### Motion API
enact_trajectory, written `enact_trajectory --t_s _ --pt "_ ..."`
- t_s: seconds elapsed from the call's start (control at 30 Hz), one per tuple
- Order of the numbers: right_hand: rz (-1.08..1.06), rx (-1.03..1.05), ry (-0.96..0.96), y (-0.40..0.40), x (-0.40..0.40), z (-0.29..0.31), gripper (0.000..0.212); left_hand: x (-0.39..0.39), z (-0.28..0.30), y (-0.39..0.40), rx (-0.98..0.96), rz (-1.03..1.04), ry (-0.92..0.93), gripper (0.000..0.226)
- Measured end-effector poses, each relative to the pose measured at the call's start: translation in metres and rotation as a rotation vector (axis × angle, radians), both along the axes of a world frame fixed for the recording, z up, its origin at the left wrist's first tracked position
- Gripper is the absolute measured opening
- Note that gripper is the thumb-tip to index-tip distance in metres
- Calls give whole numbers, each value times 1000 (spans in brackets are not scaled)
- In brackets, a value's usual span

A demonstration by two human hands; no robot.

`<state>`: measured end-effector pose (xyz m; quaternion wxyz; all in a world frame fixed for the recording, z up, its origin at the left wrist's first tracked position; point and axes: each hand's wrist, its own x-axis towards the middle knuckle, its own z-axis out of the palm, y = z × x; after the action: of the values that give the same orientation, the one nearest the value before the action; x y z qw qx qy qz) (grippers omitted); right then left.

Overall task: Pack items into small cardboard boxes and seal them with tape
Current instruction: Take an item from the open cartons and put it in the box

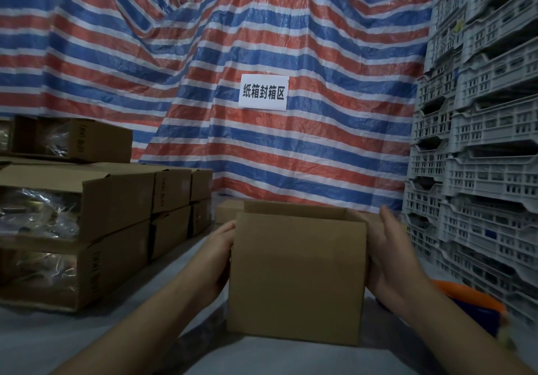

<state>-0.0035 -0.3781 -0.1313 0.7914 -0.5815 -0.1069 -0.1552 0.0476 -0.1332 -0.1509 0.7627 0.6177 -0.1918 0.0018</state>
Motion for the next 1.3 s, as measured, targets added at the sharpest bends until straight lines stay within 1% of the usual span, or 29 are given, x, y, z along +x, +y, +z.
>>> enact_trajectory --t_s 0.1,0.13,0.2,0.4,0.5,0.57,0.7,0.8,1.0,1.17,1.3 --pt "-58 -33 88 2 2 -5 45 -3 1 0 -25 -29 -32 25" --pt "-71 -43 127 5 3 -7 42 -3 1 0 -39 -31 -29 26" --pt "-72 -33 171 8 3 -9 41 -2 1 -1 -51 -42 -23 28" --pt "-7 57 144 10 1 -7 39 -2 0 -1 -71 -97 -11 41" --pt "7 67 156 10 1 -7 36 -4 1 -2 -72 -105 36 43" --pt "13 83 166 7 1 -6 33 -4 1 -1 -69 -120 70 48" --pt "32 88 173 4 5 -7 30 -4 1 1 -49 -138 78 42" --pt "48 87 180 3 7 -8 33 -2 -1 1 -1 -127 82 38" --pt "55 89 187 4 9 -9 34 -4 -2 2 -44 -135 98 41" --pt "26 54 180 -1 10 -8 28 -5 -2 3 -49 -154 86 41" --pt "55 25 176 0 9 -8 19 -6 -1 4 -21 -148 60 41"
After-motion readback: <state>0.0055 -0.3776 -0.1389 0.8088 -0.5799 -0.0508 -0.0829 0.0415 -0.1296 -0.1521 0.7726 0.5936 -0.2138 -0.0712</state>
